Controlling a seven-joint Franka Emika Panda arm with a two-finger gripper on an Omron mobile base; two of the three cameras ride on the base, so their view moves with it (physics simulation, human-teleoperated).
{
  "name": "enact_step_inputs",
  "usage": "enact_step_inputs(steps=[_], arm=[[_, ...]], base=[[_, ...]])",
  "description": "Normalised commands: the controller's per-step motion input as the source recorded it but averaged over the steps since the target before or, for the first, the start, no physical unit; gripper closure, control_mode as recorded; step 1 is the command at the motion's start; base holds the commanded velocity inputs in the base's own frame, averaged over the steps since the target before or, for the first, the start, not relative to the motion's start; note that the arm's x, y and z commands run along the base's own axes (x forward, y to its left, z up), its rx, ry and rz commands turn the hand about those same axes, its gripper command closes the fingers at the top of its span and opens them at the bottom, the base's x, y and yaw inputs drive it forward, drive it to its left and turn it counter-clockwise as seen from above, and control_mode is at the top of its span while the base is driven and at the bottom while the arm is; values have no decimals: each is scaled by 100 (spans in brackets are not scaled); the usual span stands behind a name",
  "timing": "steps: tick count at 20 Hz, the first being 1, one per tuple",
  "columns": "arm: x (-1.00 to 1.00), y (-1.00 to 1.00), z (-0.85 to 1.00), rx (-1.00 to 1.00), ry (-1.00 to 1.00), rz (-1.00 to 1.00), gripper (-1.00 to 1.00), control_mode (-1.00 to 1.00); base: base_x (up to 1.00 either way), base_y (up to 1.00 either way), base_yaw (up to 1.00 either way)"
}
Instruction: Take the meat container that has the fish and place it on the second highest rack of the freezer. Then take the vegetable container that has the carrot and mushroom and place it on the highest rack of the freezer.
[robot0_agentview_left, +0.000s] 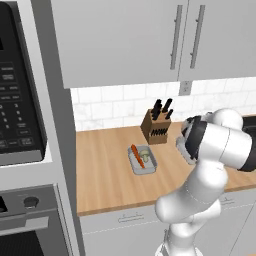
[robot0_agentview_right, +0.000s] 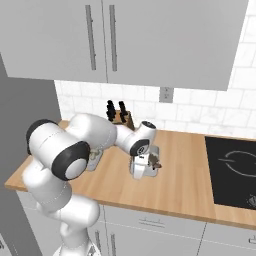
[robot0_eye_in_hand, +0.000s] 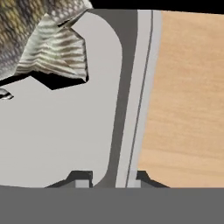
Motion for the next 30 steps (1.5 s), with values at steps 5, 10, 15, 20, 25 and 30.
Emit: enact_step_inputs(steps=[5, 10, 15, 20, 25, 30], arm=[[-58, -5, 34, 0, -20, 13, 100, -100], [-63, -1, 80, -4, -26, 16, 100, -100], [-42, 0, 91, 0, -17, 24, 100, -100], [-33, 8, 79, 0, -11, 33, 100, -100], [-30, 19, 49, 0, -2, 45, 100, -100], [-21, 37, 47, -6, -1, 59, 100, -100]], base=[[0, 0, 0], [0, 0, 0], [0, 0, 0], [0, 0, 0], [0, 0, 0], [0, 0, 0]])
